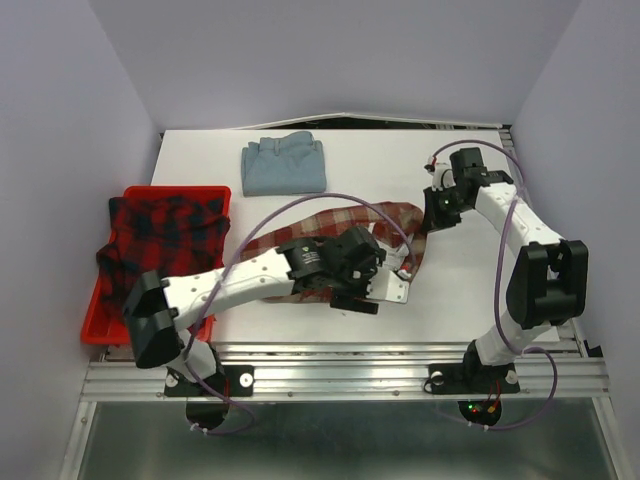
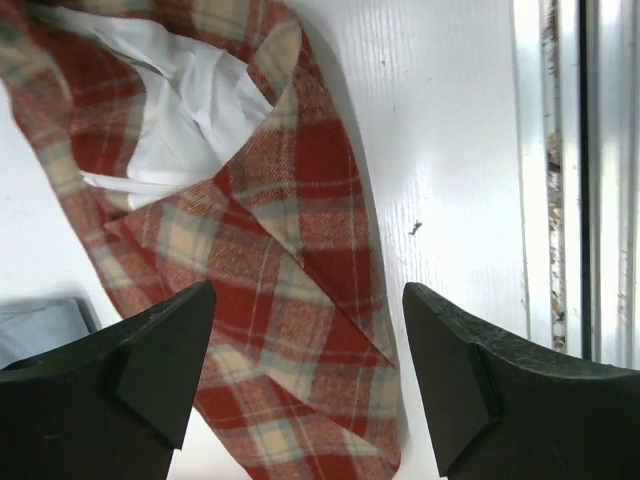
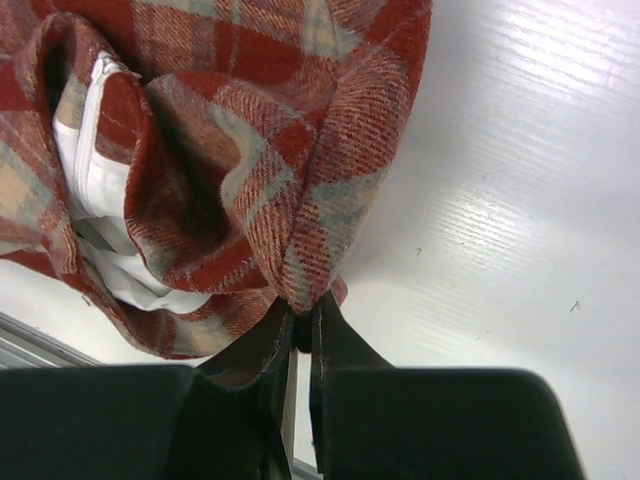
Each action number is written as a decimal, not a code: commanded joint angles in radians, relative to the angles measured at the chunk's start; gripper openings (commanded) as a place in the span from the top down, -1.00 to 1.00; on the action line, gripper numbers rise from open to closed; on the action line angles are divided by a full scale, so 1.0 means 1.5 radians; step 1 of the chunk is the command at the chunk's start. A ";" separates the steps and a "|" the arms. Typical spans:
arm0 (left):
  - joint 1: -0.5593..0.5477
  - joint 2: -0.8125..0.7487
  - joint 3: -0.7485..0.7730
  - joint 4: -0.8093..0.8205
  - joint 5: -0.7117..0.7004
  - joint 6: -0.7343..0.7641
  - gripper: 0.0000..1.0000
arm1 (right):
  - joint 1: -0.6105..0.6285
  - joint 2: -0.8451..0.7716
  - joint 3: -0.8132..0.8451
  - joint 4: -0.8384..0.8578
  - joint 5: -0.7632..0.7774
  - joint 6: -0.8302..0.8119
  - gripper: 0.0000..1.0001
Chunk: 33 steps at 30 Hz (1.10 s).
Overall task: Fold and stack the skirts
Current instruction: Flatten the skirt out
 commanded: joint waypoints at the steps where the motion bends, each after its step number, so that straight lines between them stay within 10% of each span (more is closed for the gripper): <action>1: -0.008 0.098 0.017 0.073 -0.140 -0.040 -0.71 | 0.000 -0.014 -0.012 0.018 0.018 0.016 0.99; 11: 0.039 0.291 0.122 0.137 -0.165 -0.191 -0.52 | 0.000 -0.030 -0.032 0.027 0.026 0.022 0.99; 19: 0.086 0.316 0.111 0.169 -0.123 -0.258 0.23 | 0.000 -0.027 -0.047 0.035 0.044 0.021 0.99; 26: 0.089 0.305 0.090 0.176 -0.018 -0.286 -0.12 | 0.000 -0.017 -0.041 0.041 0.036 0.031 0.99; 29: 0.091 0.312 0.085 0.197 -0.025 -0.292 0.88 | 0.000 -0.017 -0.038 0.041 0.036 0.030 0.99; 33: 0.100 0.246 0.062 0.174 0.014 -0.279 1.00 | 0.000 -0.027 -0.037 0.038 0.062 0.023 0.99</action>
